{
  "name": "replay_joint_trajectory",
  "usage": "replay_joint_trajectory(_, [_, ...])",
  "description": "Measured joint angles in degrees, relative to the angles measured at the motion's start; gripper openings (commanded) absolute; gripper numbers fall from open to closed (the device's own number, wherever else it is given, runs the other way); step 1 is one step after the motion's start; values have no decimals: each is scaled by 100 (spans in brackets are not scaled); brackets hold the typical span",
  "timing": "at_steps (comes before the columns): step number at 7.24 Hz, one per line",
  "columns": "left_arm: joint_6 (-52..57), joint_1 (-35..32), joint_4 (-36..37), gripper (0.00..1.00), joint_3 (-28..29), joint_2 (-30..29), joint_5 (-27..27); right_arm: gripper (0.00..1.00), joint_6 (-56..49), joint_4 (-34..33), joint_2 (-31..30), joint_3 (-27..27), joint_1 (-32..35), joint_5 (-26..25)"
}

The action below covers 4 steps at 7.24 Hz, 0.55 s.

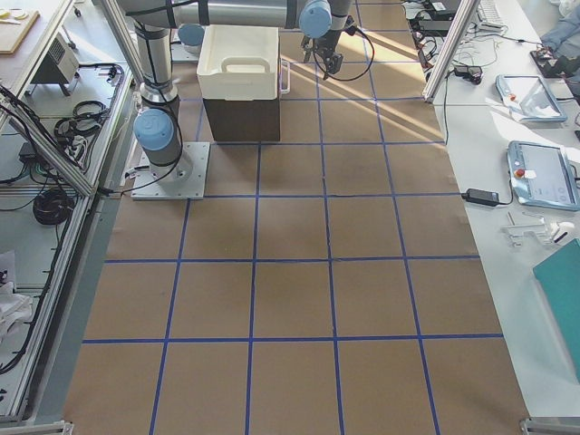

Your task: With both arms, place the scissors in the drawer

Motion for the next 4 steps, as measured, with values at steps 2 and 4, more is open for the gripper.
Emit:
replay_joint_trajectory(2, [1331,458,201,100,3,-119,46,99,-1334,-6,343,-82,81,213])
replay_joint_trajectory(4, [2405,740,666,100,-6,-358,187,98,-2185,2,603,-115,305,360])
